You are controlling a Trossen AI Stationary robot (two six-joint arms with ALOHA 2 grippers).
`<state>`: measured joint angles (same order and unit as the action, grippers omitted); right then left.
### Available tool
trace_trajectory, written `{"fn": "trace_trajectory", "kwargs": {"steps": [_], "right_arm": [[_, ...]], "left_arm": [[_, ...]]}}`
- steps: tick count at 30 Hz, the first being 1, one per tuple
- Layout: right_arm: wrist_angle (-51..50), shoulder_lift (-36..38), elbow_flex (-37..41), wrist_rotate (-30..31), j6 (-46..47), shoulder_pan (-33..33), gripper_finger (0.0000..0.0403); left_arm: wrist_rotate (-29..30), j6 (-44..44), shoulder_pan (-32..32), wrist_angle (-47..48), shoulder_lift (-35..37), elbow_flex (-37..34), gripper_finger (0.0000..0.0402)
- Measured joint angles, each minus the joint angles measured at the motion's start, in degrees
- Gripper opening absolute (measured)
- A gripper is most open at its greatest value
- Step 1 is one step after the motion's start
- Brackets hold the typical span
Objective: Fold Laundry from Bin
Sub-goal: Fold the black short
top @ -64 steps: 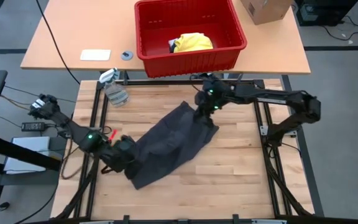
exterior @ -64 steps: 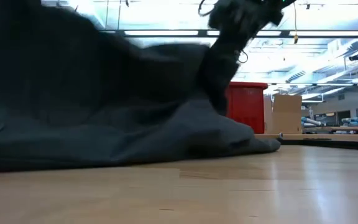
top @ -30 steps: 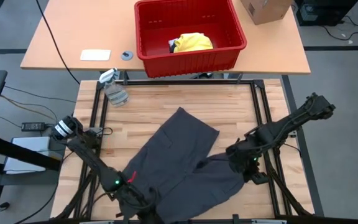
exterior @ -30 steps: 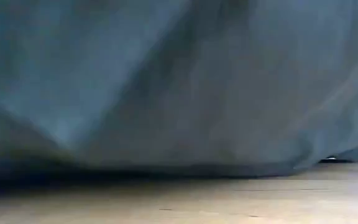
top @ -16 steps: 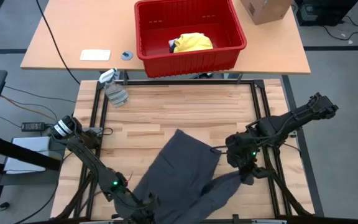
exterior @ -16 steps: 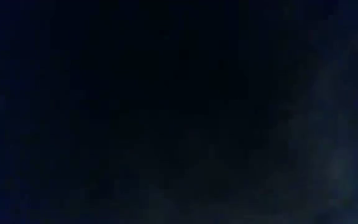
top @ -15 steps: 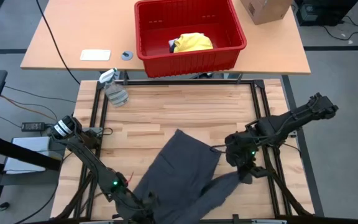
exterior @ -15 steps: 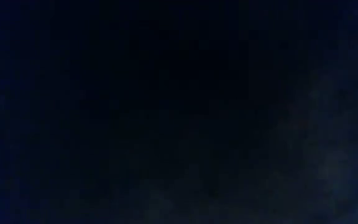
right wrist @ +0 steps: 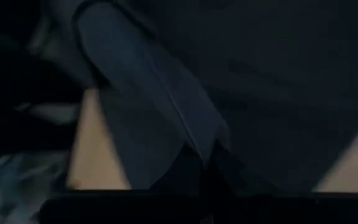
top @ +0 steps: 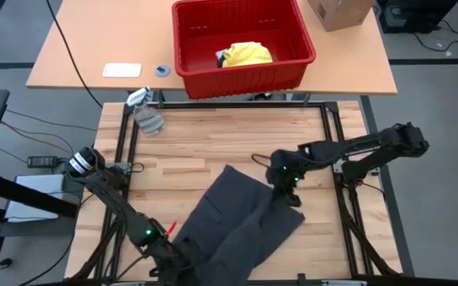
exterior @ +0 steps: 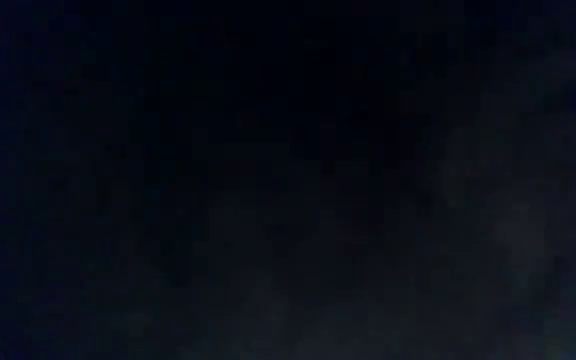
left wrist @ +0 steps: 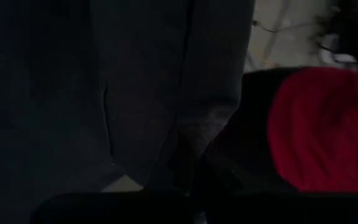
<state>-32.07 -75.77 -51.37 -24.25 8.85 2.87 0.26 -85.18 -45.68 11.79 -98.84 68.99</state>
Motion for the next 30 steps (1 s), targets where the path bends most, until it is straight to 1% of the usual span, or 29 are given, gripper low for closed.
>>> {"fn": "trace_trajectory", "kwargs": {"steps": [3, 5, 7, 9, 11, 14, 17, 22, 24, 27, 30], "right_arm": [[0.66, -0.1, -0.85, 6.26, 0.34, -2.5, 0.0012], [0.8, 0.1, -2.07, 8.09, -0.39, -4.41, 0.0012], [0.25, 0.2, -3.07, 7.68, -1.6, -6.37, 0.0012], [0.44, 0.16, -3.39, 5.83, -2.69, -8.11, 0.0012], [0.32, -0.1, -3.39, 3.25, -3.66, -9.5, 0.0012], [1.27, -1.36, -3.39, 1.16, -4.1, -10.73, 0.0012], [2.83, -3.99, -3.36, 0.06, -3.98, -10.91, 0.0012], [7.31, -9.72, -3.35, -0.1, -1.66, -10.28, 0.0012], [8.7, -12.46, -3.35, -1.12, -1.37, -10.03, 0.0012], [8.84, -16.18, -3.35, -0.95, -0.9, -10.06, 0.0012], [6.99, -18.88, -3.33, -0.77, 0.39, -10.83, 0.0012]], "left_arm": [[0.01, -0.61, 1.61, 5.85, 1.26, 0.0, 0.0011], [0.01, -0.62, 2.96, 10.31, 2.52, 0.0, 0.0011], [0.0, -0.67, 3.89, 16.28, 4.08, 0.0, 0.0011], [-0.26, -1.11, 4.65, 20.42, 5.14, 0.0, 0.0011], [-1.45, -1.77, 4.91, 22.84, 5.9, 0.0, 0.0011], [-3.26, -2.03, 4.6, 23.48, 6.65, 0.0, 0.0011], [-3.52, -3.34, 3.88, 26.76, 6.81, 0.0, 0.0011], [-4.39, -6.74, 3.81, 36.41, 6.84, -0.02, 0.0011], [-4.65, -6.78, 4.13, 38.74, 6.84, -0.02, 0.0011], [-4.43, -2.62, 5.43, 42.61, 6.47, -0.02, 0.0011], [-2.89, 5.41, 8.33, 47.4, 5.59, -0.18, 0.0011]]}}
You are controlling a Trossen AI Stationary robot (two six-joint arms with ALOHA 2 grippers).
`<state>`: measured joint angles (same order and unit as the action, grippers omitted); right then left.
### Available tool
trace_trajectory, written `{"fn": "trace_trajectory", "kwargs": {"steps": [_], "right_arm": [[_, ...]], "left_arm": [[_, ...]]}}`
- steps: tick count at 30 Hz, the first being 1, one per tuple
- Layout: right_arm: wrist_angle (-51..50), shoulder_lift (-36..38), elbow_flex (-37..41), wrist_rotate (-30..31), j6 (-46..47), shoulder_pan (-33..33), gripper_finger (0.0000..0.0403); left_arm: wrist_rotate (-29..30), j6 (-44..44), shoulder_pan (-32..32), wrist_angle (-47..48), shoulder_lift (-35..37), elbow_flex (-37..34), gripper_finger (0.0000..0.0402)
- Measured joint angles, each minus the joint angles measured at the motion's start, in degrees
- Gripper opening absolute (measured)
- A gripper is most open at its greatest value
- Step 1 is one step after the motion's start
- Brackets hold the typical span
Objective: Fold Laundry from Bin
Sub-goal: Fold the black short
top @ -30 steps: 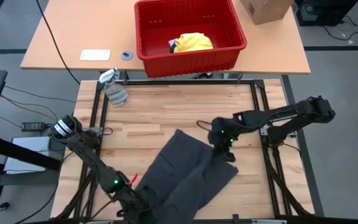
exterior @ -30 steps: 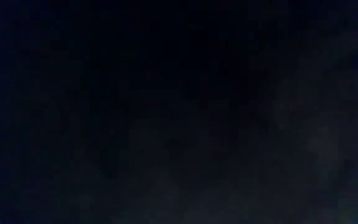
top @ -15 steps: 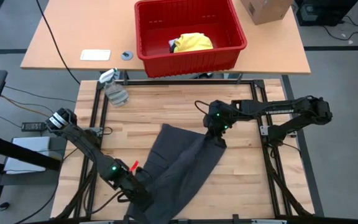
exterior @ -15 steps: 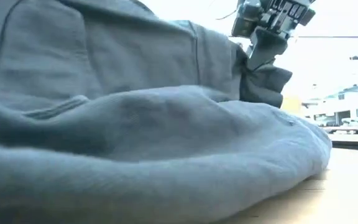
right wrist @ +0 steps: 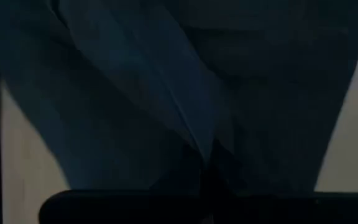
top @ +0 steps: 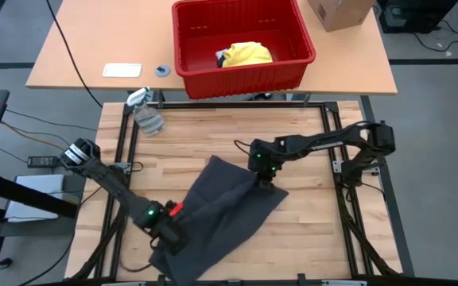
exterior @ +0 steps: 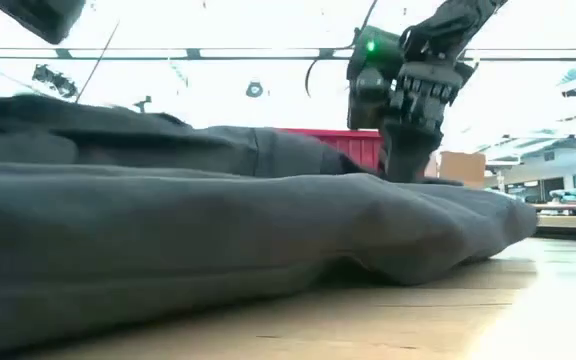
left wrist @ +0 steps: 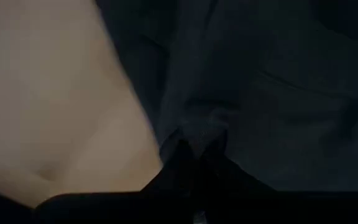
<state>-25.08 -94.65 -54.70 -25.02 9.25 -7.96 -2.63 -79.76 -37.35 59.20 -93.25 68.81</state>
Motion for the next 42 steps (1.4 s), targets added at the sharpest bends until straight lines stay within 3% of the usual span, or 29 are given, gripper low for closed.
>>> {"fn": "trace_trajectory", "kwargs": {"steps": [7, 13, 18, 20, 25, 34, 39, 42], "right_arm": [[-9.07, 0.37, 0.04, 7.97, -0.12, -1.55, 0.0012], [-21.51, 3.71, 0.42, 4.41, -3.83, -3.68, 0.0012], [-23.85, 8.99, 4.37, -2.01, -3.38, -3.75, 0.0012], [-23.62, 11.38, 5.57, -3.75, -2.41, -3.71, 0.0012], [-18.7, 15.21, 7.8, -3.97, -1.44, -5.05, 0.0012], [-13.61, 11.81, 8.44, -6.82, -4.31, -9.56, 0.0012], [-10.57, 9.09, 8.44, -14.27, -5.63, -10.9, 0.0012], [-6.34, 7.4, 8.44, -14.72, -5.96, -10.96, 0.0012]], "left_arm": [[1.78, 21.73, 14.15, -4.11, -0.26, -9.14, 0.0011], [7.47, 42.04, 25.19, -11.96, -0.5, -10.8, 0.0011], [7.69, 50.08, 27.88, -11.75, -0.53, -6.51, 0.0011], [7.55, 49.31, 27.14, -8.76, -0.55, -3.75, 0.0011], [11.88, 35.43, 25.53, -1.69, 1.15, -1.46, 0.0004], [18.24, 17.72, 17.55, -2.27, 11.36, -5.23, 0.0001], [18.49, 10.62, 11.88, -3.96, 16.49, -9.02, 0.0001], [18.12, 4.87, 7.55, -5.78, 16.97, -13.54, 0.0001]]}}
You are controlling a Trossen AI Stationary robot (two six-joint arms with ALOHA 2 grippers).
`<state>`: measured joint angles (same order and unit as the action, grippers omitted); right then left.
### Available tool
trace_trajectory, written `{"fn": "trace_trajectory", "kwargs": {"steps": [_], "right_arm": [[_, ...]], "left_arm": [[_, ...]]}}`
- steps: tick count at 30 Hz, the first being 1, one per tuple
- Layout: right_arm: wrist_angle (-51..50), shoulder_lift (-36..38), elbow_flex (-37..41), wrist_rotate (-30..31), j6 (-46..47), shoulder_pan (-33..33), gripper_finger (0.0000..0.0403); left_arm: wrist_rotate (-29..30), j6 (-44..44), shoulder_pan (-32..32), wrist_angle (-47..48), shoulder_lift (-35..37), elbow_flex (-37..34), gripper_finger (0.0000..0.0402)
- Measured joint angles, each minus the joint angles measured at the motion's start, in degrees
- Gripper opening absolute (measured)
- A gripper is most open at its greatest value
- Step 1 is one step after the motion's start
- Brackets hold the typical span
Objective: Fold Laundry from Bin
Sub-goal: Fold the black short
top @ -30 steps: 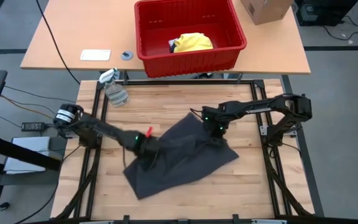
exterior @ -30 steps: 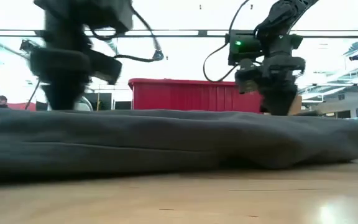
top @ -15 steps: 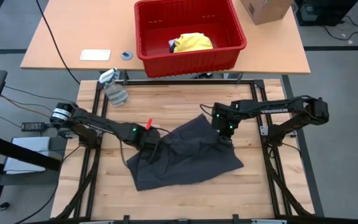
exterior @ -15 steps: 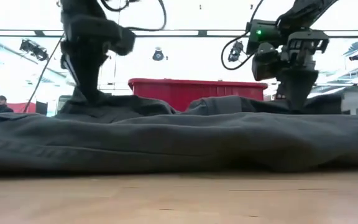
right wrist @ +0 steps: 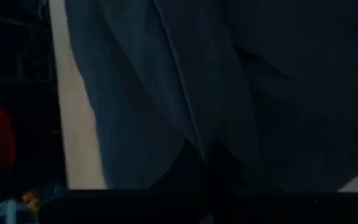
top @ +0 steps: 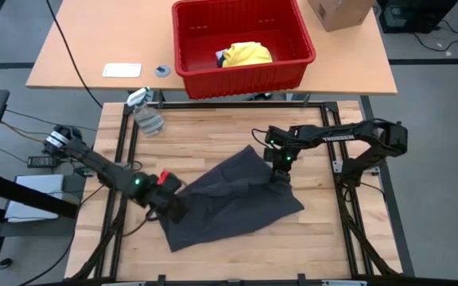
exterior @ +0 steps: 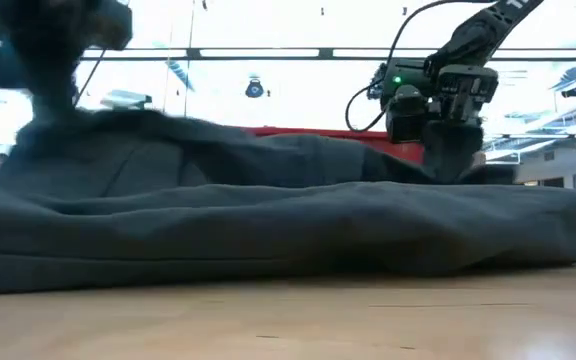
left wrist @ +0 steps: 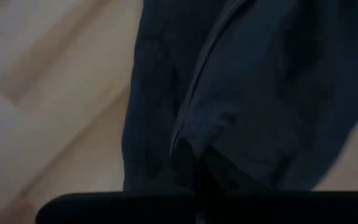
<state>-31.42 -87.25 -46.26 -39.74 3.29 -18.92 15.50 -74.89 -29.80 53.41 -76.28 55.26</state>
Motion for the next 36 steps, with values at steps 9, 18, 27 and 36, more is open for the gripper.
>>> {"fn": "trace_trajectory", "kwargs": {"steps": [9, 18, 27, 36], "right_arm": [[15.67, -8.06, -0.02, 8.1, 8.88, -2.0, 0.0012], [13.83, -0.52, 0.0, 10.76, 16.72, -3.15, 0.0012], [6.56, 6.08, -0.07, 23.36, 16.51, -11.31, 0.0012], [-8.55, 11.0, -0.07, 27.72, 10.03, -11.56, 0.0012]], "left_arm": [[0.36, -8.04, -1.29, -13.35, -0.18, -11.99, 0.0], [0.85, 9.76, 8.41, -4.94, 3.07, -8.54, 0.0], [-3.53, 36.28, 28.46, -19.86, 3.07, -11.5, 0.0], [-12.89, 40.84, 31.73, -22.44, 4.1, -10.54, 0.0]]}}
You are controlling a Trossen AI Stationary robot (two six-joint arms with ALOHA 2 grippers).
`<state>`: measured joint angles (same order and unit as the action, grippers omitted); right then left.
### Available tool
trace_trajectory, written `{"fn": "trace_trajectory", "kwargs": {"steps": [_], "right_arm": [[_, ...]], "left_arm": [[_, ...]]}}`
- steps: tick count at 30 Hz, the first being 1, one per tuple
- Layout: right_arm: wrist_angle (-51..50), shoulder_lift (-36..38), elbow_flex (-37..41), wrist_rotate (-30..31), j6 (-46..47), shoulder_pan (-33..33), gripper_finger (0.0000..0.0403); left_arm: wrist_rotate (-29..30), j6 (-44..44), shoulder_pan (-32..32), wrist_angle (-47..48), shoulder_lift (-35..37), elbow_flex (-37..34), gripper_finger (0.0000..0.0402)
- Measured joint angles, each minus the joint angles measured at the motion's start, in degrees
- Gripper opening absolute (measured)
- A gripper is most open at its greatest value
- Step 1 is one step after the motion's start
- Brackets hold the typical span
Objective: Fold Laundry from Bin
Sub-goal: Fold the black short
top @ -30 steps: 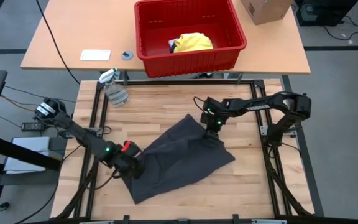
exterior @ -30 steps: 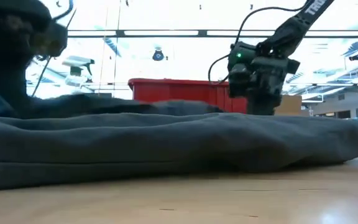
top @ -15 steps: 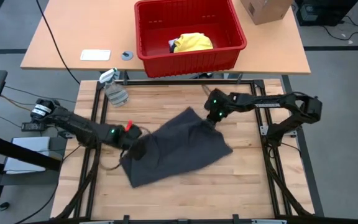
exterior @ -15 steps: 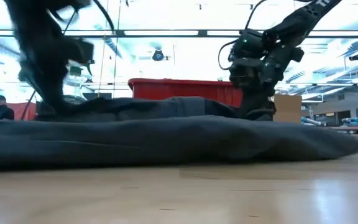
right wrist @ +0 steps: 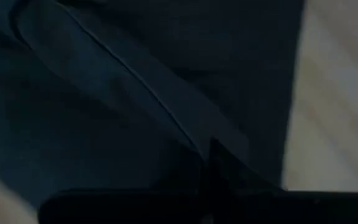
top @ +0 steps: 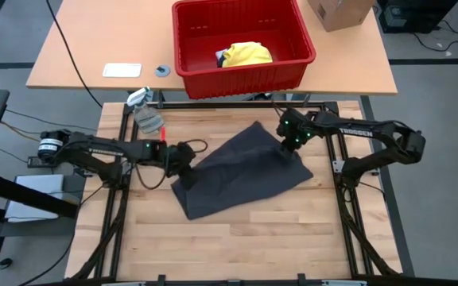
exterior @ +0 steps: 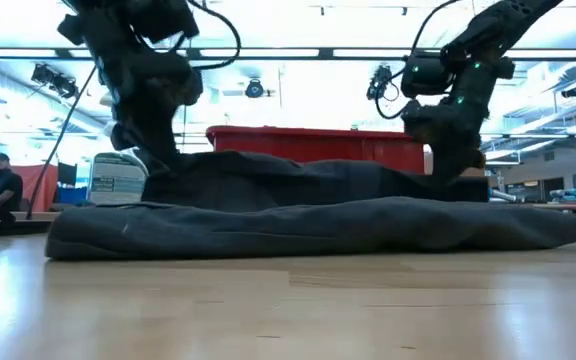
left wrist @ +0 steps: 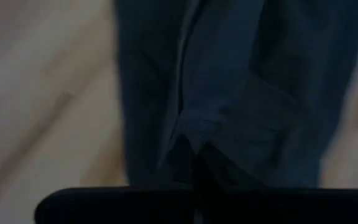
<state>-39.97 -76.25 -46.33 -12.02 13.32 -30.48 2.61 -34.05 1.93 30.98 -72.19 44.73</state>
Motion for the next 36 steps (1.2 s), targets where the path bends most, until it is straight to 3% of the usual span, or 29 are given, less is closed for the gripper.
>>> {"fn": "trace_trajectory", "kwargs": {"steps": [5, 12, 20, 24, 26, 30, 33, 36], "right_arm": [[-2.11, 6.28, -0.36, -7.65, 5.39, 2.52, 0.0012], [-1.61, 13.3, -4.27, -17.09, 5.73, 3.57, 0.0012], [-4.4, 15.3, -4.7, -25.37, 4.5, 10.57, 0.0012], [-4.32, 15.69, -4.7, -29.52, 8.09, 15.67, 0.0012], [-3.64, 16.07, -4.7, -27.83, 8.18, 17.96, 0.0012], [1.17, 14.36, -4.72, -18.3, 5.36, 19.0, 0.0012], [8.14, 9.24, -4.72, -13.5, 1.23, 16.46, 0.0012], [15.12, 1.53, -4.76, -13.26, -1.27, 13.14, 0.0012]], "left_arm": [[-1.62, -6.7, -5.72, 5.4, 1.41, 6.74, 0.0], [2.2, -4.19, -12.09, 17.35, 1.93, 18.2, 0.0], [-2.61, -4.29, -24.33, 14.58, 1.23, 18.59, 0.0], [-4.3, -11.38, -28.5, 11.9, 0.06, 18.6, 0.0], [-4.17, -14.1, -30.31, 11.37, -0.86, 18.58, 0.0], [-4.02, -17.6, -31.22, 14.06, -3.91, 18.62, 0.0], [-1.86, -21.4, -30.93, 19.46, -6.02, 18.58, 0.0], [2.43, -27.98, -30.95, 27.58, -7.6, 18.56, 0.0]]}}
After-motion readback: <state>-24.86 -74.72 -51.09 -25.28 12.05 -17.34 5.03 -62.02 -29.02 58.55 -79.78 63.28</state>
